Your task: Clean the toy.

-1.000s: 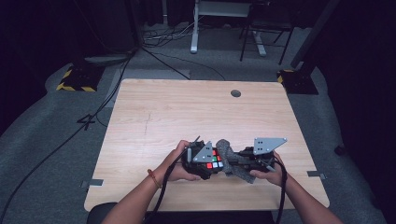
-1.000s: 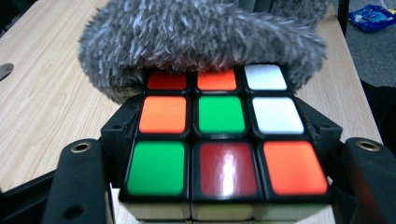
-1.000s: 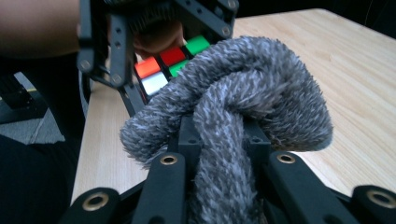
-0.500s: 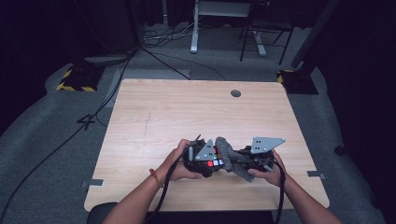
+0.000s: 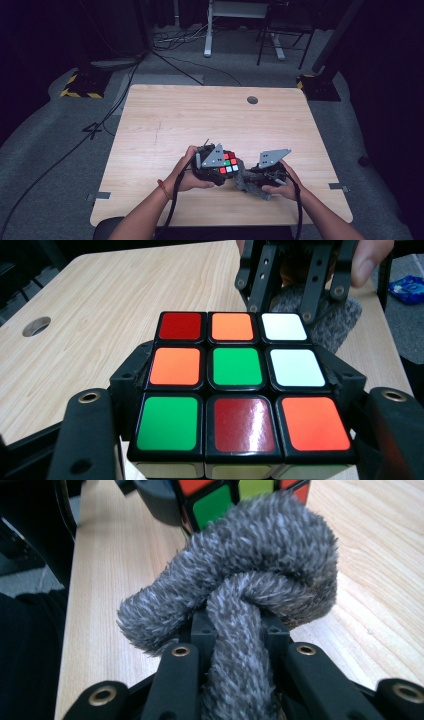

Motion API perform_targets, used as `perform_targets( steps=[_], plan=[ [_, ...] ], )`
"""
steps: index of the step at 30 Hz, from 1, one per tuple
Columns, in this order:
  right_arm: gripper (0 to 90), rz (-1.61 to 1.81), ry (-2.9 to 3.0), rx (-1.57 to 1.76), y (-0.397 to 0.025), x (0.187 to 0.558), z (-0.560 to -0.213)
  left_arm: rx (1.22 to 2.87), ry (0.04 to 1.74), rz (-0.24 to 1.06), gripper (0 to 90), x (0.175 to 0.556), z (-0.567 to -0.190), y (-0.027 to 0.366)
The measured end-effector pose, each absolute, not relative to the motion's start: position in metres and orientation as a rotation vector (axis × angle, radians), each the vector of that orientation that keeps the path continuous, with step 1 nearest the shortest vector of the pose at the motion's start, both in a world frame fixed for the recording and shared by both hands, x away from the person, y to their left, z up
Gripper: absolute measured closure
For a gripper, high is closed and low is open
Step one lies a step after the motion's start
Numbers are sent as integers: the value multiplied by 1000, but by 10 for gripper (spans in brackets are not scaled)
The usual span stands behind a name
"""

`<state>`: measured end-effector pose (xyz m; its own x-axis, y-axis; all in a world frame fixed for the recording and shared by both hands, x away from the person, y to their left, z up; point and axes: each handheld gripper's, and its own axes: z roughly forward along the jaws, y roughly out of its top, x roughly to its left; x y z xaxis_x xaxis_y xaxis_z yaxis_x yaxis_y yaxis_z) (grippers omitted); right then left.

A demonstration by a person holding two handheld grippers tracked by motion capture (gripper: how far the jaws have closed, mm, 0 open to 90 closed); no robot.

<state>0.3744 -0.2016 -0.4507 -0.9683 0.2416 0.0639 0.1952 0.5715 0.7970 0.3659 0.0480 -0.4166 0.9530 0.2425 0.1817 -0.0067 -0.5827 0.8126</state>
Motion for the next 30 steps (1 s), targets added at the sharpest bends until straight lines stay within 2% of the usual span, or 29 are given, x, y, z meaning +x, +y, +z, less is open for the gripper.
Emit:
perform_targets(
  steps=[7,14,20,30],
  plan=[
    [757,1498,2574,348,-217,369,-426,2201,136,315,333,362,-423,40],
    [758,1410,2623,365,-209,370,-437,2184,108,336,332,356,-419,35],
    [758,1356,2690,357,-201,371,-449,2139,162,349,332,362,-414,45],
    [758,1532,2518,345,-217,367,-424,2214,132,345,332,360,-424,35]
  ],
)
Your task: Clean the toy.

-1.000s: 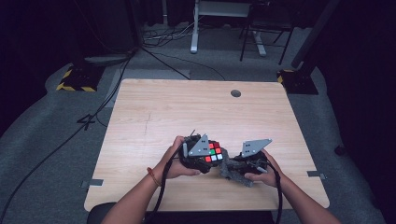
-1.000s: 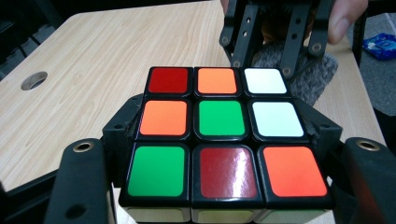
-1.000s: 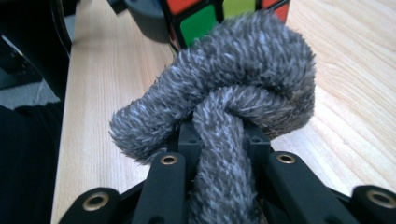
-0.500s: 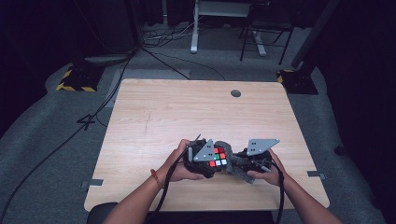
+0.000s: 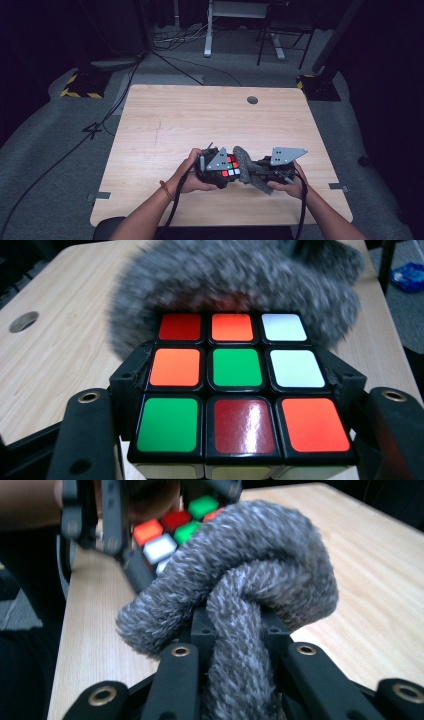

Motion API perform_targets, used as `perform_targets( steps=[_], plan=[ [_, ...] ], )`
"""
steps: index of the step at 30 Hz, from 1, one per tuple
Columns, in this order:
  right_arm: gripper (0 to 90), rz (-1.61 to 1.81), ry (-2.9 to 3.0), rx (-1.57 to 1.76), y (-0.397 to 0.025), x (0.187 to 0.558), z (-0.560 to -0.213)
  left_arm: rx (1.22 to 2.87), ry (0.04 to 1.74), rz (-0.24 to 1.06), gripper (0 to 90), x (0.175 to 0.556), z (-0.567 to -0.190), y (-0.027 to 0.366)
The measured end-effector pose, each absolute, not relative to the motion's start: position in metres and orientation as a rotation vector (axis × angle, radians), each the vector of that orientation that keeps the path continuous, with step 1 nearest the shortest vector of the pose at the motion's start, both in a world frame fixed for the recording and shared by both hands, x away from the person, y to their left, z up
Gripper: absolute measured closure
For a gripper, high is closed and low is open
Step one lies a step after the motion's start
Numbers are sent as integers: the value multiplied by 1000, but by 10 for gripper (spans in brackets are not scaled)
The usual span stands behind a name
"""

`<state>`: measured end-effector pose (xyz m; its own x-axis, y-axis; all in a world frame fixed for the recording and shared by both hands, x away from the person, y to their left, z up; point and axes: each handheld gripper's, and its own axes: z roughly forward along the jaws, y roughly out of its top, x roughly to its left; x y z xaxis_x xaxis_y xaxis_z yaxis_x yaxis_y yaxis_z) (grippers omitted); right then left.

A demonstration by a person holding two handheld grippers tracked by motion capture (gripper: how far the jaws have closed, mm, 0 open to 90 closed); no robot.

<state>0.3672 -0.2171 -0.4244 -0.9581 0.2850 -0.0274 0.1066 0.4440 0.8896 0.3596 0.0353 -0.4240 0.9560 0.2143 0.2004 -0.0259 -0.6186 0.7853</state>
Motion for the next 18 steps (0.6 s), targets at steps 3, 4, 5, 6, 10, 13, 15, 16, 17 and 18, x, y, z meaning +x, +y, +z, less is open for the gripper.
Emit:
perform_targets(
  steps=[3,4,5,6,10,13,15,16,17,18],
  plan=[
    [758,1491,2524,379,-216,369,-425,2213,112,362,332,354,-422,31],
    [758,1470,2541,381,-214,369,-427,2202,108,361,332,352,-421,31],
    [758,1454,2558,380,-213,369,-430,2196,104,356,332,352,-420,31],
    [758,1441,2572,380,-212,369,-431,2187,101,353,332,351,-419,32],
    [758,1377,2639,379,-205,370,-441,2153,109,346,332,352,-415,36],
    [758,1383,2651,373,-204,370,-443,2159,118,359,331,355,-416,41],
    [758,1405,2645,373,-205,370,-441,2172,126,363,331,358,-418,41],
    [758,1427,2634,371,-206,369,-439,2174,131,365,331,358,-419,41],
    [759,1439,2623,373,-207,368,-438,2177,139,351,331,360,-421,41],
    [759,1448,2608,369,-208,368,-435,2184,143,340,330,361,-423,41]
  ],
)
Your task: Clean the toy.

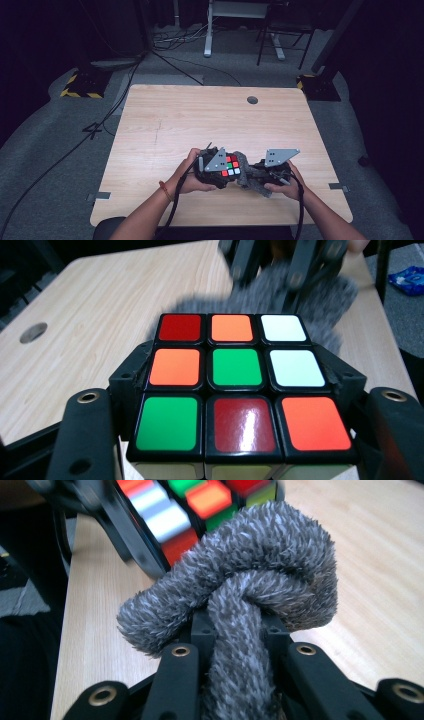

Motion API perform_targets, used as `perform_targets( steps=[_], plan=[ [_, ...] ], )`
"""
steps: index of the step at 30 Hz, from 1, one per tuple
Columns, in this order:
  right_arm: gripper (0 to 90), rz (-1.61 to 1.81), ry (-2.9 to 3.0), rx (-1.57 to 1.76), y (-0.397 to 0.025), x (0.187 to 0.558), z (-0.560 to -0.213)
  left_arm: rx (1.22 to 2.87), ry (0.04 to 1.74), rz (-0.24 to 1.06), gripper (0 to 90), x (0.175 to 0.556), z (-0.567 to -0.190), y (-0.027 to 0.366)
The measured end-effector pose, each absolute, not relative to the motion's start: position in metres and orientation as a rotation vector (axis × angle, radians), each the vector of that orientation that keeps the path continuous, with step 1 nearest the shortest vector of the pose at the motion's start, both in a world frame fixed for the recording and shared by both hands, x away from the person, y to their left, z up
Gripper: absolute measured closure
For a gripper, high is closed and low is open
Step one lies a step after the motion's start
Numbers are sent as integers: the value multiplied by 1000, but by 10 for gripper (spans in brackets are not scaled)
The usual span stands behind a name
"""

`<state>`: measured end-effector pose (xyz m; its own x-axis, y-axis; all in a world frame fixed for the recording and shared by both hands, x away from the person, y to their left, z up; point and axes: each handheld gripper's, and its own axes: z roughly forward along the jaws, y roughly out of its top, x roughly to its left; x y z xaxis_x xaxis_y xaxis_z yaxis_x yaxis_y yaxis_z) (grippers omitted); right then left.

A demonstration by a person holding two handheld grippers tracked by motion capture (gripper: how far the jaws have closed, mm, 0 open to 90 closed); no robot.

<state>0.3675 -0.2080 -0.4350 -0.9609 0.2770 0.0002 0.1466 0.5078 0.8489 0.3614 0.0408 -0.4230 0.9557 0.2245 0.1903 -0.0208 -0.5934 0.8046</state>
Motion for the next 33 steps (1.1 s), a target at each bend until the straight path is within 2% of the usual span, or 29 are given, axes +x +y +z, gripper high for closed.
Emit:
perform_targets(
  steps=[17,28,33],
  plan=[
    [762,1455,2530,266,-200,356,-422,2331,145,339,332,365,-442,22],
    [758,1345,2571,385,-208,369,-430,2214,195,346,333,367,-425,40],
    [756,1288,2573,438,-215,377,-434,2231,219,376,333,370,-422,52]
  ],
)
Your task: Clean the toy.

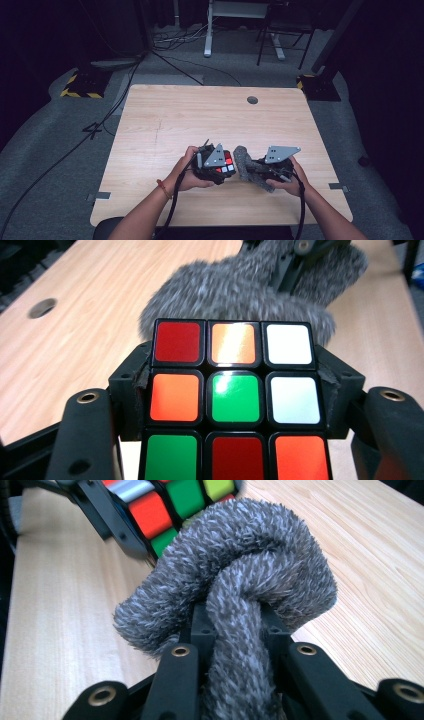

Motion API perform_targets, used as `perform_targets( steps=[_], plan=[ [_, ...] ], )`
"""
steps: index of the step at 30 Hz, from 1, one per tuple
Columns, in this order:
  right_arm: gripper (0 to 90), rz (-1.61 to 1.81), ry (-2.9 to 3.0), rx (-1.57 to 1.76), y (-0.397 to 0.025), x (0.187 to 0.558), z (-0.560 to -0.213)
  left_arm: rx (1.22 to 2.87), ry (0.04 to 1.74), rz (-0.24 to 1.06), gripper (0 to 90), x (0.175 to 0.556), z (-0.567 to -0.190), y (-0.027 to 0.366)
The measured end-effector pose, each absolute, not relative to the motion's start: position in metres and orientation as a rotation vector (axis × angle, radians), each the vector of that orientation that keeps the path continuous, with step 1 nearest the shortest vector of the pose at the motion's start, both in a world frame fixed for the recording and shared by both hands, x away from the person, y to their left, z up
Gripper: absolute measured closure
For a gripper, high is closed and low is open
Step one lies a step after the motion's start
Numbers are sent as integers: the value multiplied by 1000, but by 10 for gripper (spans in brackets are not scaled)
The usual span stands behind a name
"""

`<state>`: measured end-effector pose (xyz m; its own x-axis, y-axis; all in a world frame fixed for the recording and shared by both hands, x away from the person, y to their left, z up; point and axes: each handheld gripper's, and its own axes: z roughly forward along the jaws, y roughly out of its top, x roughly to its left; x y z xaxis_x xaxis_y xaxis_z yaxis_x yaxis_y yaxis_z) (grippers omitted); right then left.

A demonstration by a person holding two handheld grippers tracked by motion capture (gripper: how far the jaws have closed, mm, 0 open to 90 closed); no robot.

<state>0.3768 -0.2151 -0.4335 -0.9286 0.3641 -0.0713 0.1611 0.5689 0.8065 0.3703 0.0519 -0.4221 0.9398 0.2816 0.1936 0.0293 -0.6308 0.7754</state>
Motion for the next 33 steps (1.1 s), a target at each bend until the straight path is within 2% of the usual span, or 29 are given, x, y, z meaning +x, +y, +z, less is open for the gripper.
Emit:
perform_targets(
  steps=[7,15,25,33],
  plan=[
    [749,1213,2581,502,-231,388,-437,2315,286,409,333,379,-432,74],
    [740,1107,2669,550,-238,396,-449,2367,353,344,332,378,-447,99],
    [715,1079,2716,585,-251,388,-471,2398,369,268,330,375,-467,103],
    [681,1083,2688,577,-252,384,-480,2386,394,264,322,375,-476,104]
  ],
)
